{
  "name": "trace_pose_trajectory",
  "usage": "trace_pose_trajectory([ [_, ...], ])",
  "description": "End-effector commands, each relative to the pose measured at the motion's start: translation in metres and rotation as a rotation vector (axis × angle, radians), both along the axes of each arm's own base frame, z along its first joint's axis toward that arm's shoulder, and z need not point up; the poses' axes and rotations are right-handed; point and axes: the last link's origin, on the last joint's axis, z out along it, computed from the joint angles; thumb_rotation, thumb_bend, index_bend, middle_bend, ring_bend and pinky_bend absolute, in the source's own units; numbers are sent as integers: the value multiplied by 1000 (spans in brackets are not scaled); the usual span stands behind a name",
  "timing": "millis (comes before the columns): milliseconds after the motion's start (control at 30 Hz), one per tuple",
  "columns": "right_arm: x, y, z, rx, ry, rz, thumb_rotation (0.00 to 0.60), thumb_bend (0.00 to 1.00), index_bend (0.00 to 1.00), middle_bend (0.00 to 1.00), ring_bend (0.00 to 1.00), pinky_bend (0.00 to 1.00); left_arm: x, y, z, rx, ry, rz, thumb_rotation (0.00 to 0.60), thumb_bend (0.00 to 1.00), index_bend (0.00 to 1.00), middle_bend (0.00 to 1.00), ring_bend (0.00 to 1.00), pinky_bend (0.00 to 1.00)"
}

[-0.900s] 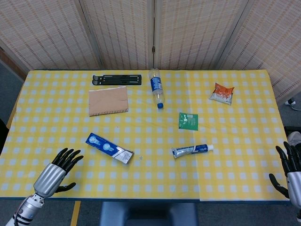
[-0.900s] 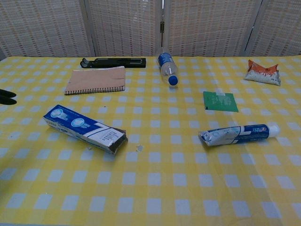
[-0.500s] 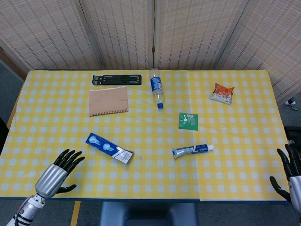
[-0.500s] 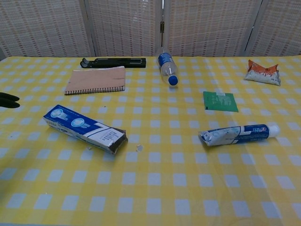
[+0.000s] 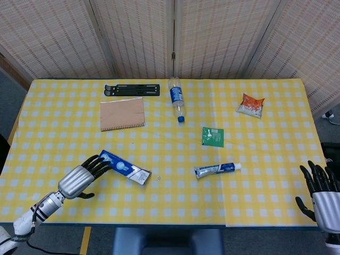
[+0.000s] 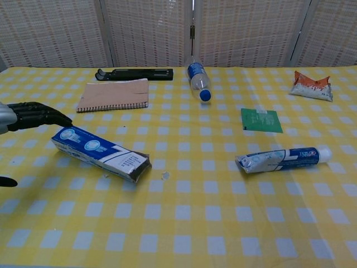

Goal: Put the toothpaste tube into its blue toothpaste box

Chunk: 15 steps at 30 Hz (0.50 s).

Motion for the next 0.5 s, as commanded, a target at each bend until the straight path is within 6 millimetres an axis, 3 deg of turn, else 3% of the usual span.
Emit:
trace_pose_trajectory([
  [33,-1,-5,-2,4,2,-11,600,331,0,0,0,0,8,18,-9,-12,6,-26,600,123,121,113,41,0],
  [500,-9,-15,-8,65,-8,-60,600,330,0,0,0,0,16,65,-44,-74,38,6,600,135,220,212,134,0],
])
